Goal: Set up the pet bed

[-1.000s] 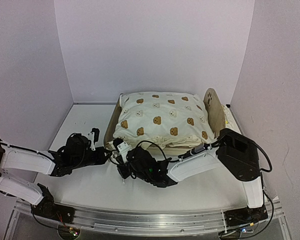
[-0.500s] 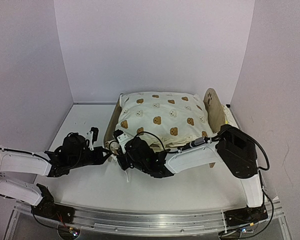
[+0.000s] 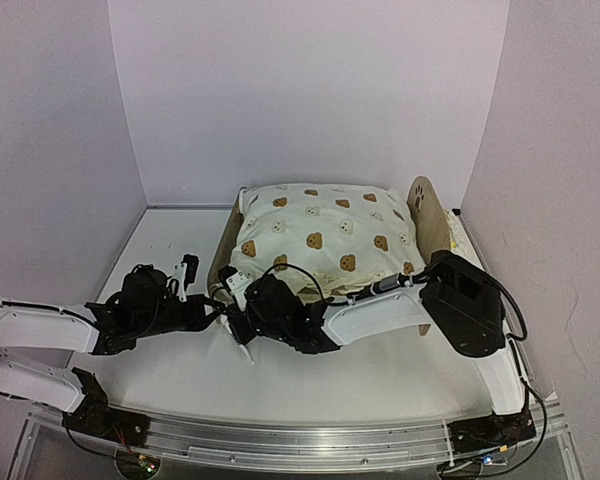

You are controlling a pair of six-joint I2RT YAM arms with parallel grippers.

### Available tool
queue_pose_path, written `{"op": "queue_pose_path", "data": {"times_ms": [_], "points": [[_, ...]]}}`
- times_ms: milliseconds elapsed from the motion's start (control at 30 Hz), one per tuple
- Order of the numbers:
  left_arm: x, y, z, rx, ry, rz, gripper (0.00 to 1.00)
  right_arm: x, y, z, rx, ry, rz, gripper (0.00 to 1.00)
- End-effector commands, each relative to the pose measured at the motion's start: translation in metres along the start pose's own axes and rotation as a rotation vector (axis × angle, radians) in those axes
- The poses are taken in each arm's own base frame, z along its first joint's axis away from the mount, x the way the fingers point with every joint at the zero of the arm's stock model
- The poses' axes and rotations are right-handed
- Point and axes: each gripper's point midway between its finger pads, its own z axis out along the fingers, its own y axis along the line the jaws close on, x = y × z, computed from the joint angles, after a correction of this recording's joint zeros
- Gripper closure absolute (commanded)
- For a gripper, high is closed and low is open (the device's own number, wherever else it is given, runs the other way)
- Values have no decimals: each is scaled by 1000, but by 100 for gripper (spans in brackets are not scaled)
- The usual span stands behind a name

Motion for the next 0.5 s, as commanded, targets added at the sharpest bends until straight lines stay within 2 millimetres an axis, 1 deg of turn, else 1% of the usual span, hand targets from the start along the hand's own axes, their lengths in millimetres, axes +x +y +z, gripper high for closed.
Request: {"op": "queue_pose_path", "data": {"times_ms": [0, 33, 133, 200, 333, 467], "points": [[-5, -9, -7, 27, -2, 24, 100, -15, 13, 5, -82, -35, -24, 100], [-5, -10, -9, 26, -1, 24, 100, -16, 16, 4, -103, -41, -30, 100], [-6, -11, -12, 24, 2, 26, 99, -19, 11, 4, -143, -72, -6, 100], [-8, -13, -14, 27, -1, 26, 97, -18, 5, 5, -186, -89, 29, 100], [-9, -16, -15, 32, 6, 28, 95, -22, 1, 5, -313, -140, 95, 100], [-10, -19, -15, 41, 13, 33, 94, -25, 8, 6, -391, -145, 91, 100]]}}
